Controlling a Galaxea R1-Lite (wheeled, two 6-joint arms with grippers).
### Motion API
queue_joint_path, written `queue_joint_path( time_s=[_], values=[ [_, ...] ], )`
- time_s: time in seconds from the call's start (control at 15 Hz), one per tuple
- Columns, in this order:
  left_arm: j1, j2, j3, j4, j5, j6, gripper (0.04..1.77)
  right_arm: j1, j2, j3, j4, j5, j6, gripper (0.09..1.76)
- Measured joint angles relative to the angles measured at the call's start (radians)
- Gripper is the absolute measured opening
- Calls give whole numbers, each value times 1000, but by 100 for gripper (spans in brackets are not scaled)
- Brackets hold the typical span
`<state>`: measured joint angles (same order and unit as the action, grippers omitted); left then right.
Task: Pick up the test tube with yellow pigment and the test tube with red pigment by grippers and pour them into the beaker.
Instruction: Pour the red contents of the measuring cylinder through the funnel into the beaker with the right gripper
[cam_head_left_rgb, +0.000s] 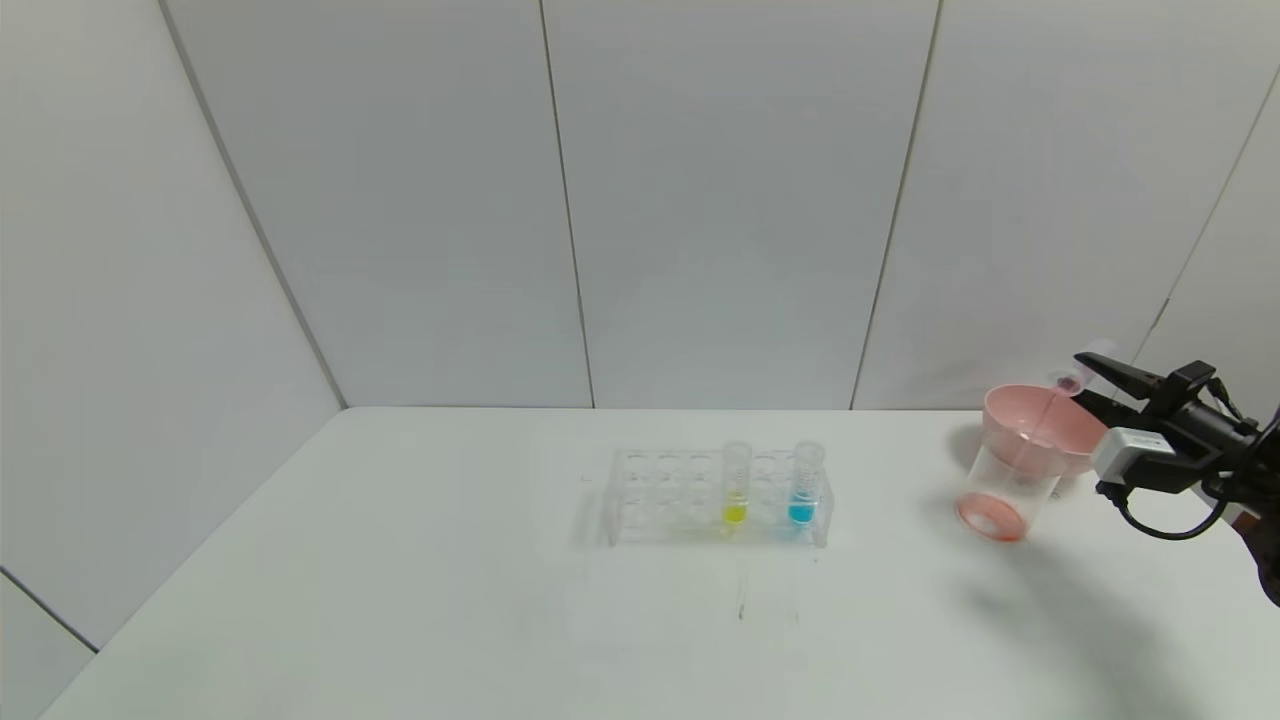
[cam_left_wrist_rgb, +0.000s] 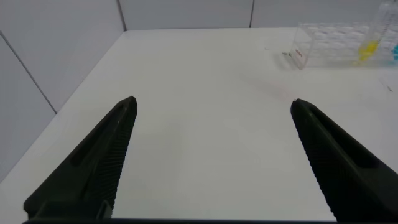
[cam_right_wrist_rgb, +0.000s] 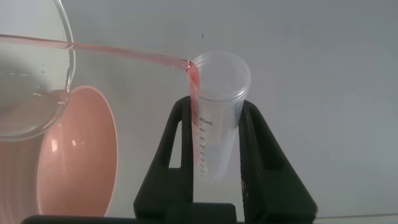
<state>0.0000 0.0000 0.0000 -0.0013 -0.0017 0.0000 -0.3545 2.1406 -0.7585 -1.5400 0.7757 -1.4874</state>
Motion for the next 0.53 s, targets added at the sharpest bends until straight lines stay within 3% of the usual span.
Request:
queue_joint_path(
  time_s=[0.53],
  values=[
    [0, 0, 0, 0, 0, 0, 176, 0, -2, -3, -1, 0, -11, 49]
  ],
)
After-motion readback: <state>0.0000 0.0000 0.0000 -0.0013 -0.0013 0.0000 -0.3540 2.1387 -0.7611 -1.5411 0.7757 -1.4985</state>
